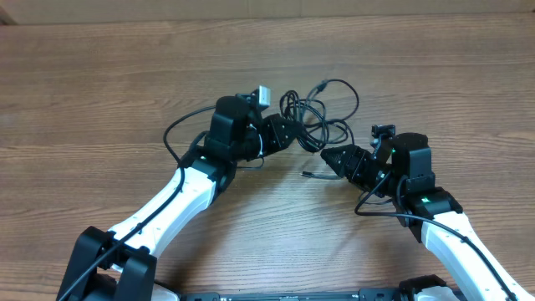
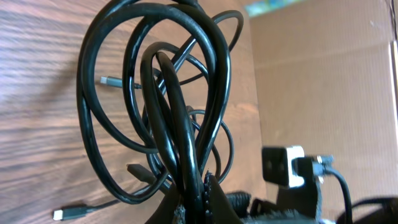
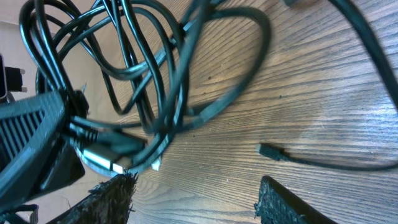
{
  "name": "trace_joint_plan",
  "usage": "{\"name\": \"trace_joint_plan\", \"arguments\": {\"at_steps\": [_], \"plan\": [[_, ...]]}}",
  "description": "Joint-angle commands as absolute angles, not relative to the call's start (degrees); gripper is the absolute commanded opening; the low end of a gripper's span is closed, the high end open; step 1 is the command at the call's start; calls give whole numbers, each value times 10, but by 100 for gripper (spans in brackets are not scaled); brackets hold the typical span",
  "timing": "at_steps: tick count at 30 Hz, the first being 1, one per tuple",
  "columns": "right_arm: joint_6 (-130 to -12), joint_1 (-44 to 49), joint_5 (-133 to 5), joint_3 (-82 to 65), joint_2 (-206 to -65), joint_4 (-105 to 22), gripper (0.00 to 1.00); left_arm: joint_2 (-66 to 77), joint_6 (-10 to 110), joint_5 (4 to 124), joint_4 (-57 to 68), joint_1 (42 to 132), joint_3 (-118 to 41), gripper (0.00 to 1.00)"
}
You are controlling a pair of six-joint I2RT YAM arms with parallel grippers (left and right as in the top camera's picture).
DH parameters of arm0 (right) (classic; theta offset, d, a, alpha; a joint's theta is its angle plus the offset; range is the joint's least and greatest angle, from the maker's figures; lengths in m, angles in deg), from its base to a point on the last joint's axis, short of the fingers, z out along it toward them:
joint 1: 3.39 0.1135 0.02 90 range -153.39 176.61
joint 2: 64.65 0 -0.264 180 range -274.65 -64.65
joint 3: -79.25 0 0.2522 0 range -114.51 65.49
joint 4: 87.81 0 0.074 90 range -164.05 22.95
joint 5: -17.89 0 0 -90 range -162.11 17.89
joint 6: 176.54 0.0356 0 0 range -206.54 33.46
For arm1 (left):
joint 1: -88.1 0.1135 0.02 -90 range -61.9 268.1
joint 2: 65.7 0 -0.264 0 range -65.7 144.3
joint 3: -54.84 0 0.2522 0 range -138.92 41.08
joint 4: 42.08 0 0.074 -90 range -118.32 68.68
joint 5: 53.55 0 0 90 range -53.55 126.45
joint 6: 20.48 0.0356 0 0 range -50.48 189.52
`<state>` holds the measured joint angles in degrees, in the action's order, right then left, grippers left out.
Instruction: Untangle cables
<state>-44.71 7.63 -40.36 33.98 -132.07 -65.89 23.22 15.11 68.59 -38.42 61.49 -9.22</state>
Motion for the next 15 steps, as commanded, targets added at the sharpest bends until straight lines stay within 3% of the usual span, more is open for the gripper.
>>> {"name": "trace_joint_plan", "arguments": {"at_steps": [1,15], "plan": [[-450,79,-399,333,-1322,-664,64,215,167,728,-394,602,-109,4],[-450,79,-399,333,-1322,-664,64,215,37,772,-497,588,-109,4]]}}
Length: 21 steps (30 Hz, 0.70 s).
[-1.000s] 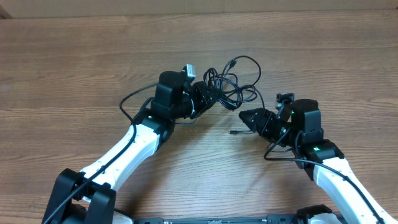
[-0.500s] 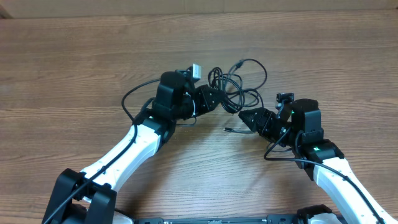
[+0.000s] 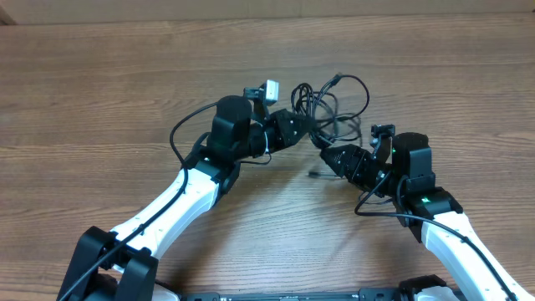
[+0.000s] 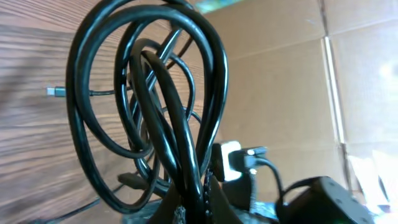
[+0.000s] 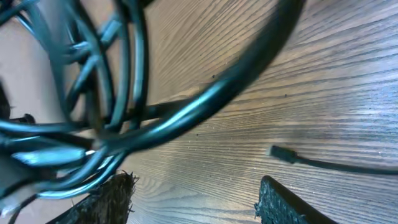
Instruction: Untangle cables
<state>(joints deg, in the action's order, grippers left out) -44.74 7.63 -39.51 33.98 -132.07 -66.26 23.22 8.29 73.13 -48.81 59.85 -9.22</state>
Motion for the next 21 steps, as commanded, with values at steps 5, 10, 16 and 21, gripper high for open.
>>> {"name": "trace_joint_plan", "arguments": {"at_steps": [5,10,16,21], "plan": [[-450,79,-399,333,-1322,-664,64,215,5,781,-498,588,-109,4],[-450,79,-399,333,-1322,-660,64,215,38,759,-496,589,-109,4],[-450,79,-394,333,-1322,-658,64,215,122,666,-457,589,-109,4],[-450,79,-392,333,-1322,-658,64,215,180,638,-403,589,-109,4]]}}
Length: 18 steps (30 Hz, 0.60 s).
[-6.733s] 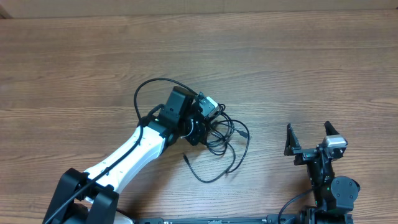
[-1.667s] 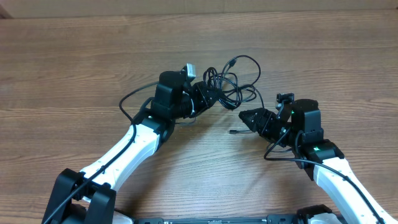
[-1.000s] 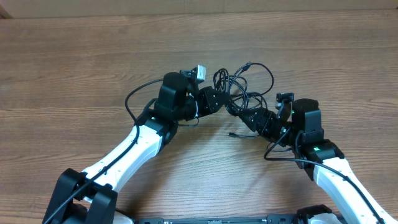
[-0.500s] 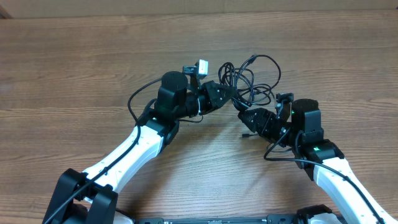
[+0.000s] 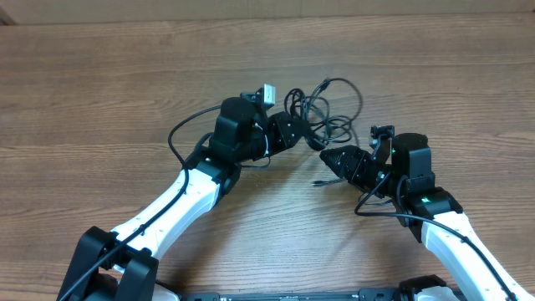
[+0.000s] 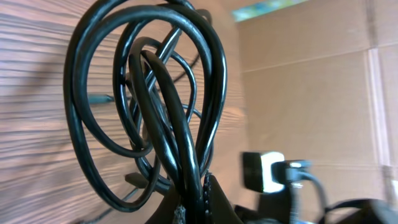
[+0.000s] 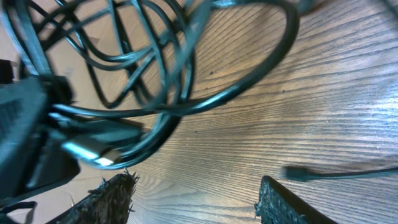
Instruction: Untangle cables
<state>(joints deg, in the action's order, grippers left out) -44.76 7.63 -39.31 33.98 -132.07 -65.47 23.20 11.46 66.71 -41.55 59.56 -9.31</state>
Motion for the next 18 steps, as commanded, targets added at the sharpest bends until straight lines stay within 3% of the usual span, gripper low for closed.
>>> {"name": "trace_joint_plan", "arguments": {"at_steps": [1,10,18], "plan": [[-450,79,-392,333,-1322,-658,64,215,188,647,-397,589,-109,4],[-450,79,-392,333,-1322,-667,65,215,211,772,-399,589,-109,4],[-450,79,-392,333,-1322,-669,65,215,165,831,-507,589,-109,4]]}}
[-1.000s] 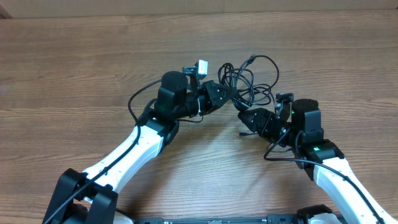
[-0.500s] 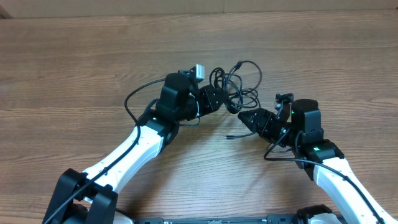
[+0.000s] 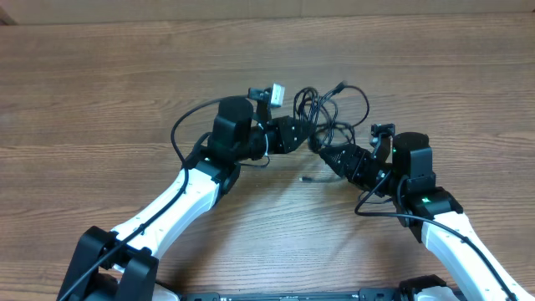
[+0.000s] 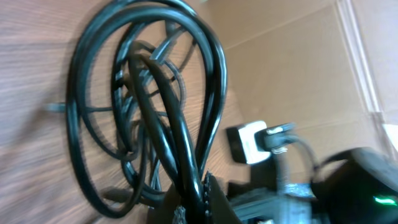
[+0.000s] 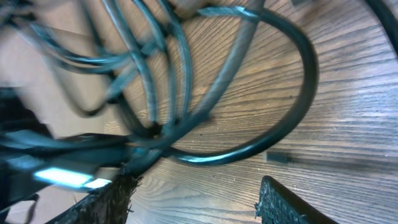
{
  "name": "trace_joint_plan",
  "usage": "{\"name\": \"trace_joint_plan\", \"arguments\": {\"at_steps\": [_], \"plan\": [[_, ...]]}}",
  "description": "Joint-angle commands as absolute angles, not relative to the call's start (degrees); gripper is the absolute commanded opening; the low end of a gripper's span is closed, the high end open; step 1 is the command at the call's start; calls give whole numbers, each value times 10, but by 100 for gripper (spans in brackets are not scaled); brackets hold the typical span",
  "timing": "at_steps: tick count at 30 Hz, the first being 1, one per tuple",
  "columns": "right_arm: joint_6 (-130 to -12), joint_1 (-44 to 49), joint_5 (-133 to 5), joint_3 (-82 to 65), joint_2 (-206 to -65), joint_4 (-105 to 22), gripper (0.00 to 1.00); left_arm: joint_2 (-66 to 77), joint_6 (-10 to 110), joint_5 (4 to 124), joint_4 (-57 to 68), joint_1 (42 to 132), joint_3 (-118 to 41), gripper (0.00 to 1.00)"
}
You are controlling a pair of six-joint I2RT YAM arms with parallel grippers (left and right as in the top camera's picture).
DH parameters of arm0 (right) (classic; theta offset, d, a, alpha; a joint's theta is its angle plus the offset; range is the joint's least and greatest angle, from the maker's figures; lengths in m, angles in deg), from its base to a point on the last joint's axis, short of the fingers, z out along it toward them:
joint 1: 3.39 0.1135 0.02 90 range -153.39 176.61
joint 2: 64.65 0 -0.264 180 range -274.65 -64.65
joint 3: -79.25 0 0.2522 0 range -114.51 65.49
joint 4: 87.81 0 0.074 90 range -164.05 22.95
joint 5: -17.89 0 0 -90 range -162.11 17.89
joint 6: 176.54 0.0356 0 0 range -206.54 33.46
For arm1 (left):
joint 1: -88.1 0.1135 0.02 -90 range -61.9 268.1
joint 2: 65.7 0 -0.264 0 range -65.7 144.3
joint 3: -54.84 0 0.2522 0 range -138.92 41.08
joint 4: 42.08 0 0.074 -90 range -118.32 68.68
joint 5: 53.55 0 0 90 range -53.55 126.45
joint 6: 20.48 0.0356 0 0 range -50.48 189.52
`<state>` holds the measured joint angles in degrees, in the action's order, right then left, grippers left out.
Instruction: Untangle cables
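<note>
A bundle of tangled black cables (image 3: 330,117) hangs in loops at the table's middle, lifted by my left gripper (image 3: 303,134), which is shut on several strands (image 4: 186,155). The thick loops (image 4: 143,93) fill the left wrist view. My right gripper (image 3: 324,155) stands open just right of the left one, below the bundle, with nothing between its fingers (image 5: 283,202). A cable loop (image 5: 261,118) curves above its jaws without touching them. One thin cable end with a small plug (image 3: 308,178) lies on the wood below the grippers.
The wooden table (image 3: 100,84) stretches all round. A cardboard wall (image 4: 292,68) stands at the back. A small white camera block (image 3: 271,93) sits on the left arm's wrist, close to the bundle.
The left gripper has shifted slightly right and up with the bundle. The right gripper has come a little closer under the loops. The loose plug end lies further left on the table.
The left gripper stayed shut on the cable bundle at every moment, holding it above the table, first lower left, then higher, then back, now higher again. The right gripper stayed open beside it, empty throughout, edging closer to the bundle.
</note>
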<state>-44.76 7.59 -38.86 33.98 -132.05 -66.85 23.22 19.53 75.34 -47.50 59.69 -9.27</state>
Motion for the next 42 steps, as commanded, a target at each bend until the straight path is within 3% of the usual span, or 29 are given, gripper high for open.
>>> {"name": "trace_joint_plan", "arguments": {"at_steps": [1,8,15,24,29,42], "plan": [[-450,79,-392,333,-1322,-668,65,215,158,831,-518,589,-109,4],[-450,79,-392,333,-1322,-668,65,215,139,850,-553,589,-109,4],[-450,79,-389,333,-1322,-660,65,215,193,846,-550,613,-109,4],[-450,78,-373,333,-1322,-664,65,215,221,857,-446,671,-109,4],[-446,78,-364,333,-1322,-676,65,215,263,897,-433,669,-109,4],[-446,78,-360,333,-1322,-693,65,215,242,902,-441,636,-109,4]]}}
